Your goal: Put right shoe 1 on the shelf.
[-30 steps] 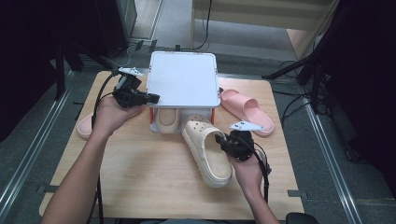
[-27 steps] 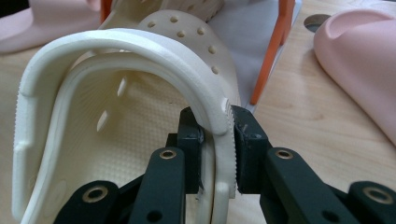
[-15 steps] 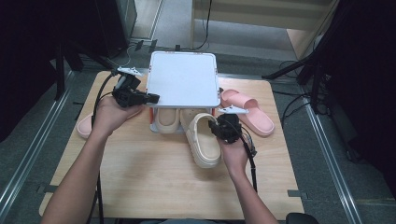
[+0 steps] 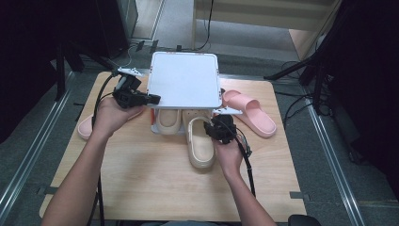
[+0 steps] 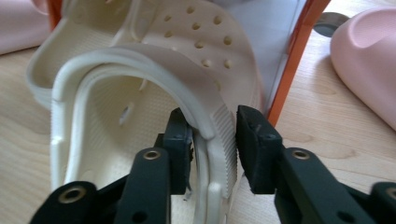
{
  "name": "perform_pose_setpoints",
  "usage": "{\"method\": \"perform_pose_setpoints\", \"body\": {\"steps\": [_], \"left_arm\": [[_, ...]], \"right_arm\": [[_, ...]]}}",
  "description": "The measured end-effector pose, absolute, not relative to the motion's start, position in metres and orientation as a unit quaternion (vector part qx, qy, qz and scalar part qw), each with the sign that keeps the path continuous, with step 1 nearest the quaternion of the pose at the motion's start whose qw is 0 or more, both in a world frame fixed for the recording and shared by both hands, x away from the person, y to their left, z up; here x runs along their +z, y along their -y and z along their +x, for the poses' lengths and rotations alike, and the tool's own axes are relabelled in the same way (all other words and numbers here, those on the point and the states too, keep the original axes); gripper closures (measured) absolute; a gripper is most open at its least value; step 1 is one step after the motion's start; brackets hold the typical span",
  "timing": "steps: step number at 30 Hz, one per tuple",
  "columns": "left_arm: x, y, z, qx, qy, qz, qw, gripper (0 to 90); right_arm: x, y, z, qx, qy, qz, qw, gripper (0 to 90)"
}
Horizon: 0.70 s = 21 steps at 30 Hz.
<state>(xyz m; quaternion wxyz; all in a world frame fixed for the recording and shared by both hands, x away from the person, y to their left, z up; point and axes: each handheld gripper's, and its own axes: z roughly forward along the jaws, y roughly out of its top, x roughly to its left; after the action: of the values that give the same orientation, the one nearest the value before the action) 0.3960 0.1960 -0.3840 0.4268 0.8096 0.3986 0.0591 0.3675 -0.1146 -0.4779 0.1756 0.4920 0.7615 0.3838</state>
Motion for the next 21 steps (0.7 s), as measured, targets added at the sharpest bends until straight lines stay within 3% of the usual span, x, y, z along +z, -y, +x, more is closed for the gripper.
{"method": "perform_pose_setpoints", "body": {"steps": [5, 11, 17, 20, 21], "left_arm": [[-0.384, -0.196, 0.396, 0.06, -0.399, 0.81, 0.426, 89.1], [-0.384, -0.196, 0.396, 0.06, -0.4, 0.809, 0.427, 89.1], [-0.385, -0.197, 0.395, 0.059, -0.401, 0.807, 0.43, 89.1], [-0.385, -0.197, 0.395, 0.059, -0.401, 0.807, 0.43, 89.1], [-0.385, -0.197, 0.395, 0.058, -0.403, 0.806, 0.43, 89.1]], "right_arm": [[-0.47, 0.121, 0.36, 0.406, -0.764, 0.476, 0.159, 54.9], [-0.455, 0.132, 0.342, 0.408, -0.772, 0.458, 0.163, 54.0], [-0.448, 0.141, 0.322, 0.421, -0.776, 0.442, 0.159, 58.0], [-0.449, 0.146, 0.302, 0.426, -0.785, 0.424, 0.148, 70.7], [-0.449, 0.146, 0.302, 0.426, -0.785, 0.424, 0.148, 70.7]]}}
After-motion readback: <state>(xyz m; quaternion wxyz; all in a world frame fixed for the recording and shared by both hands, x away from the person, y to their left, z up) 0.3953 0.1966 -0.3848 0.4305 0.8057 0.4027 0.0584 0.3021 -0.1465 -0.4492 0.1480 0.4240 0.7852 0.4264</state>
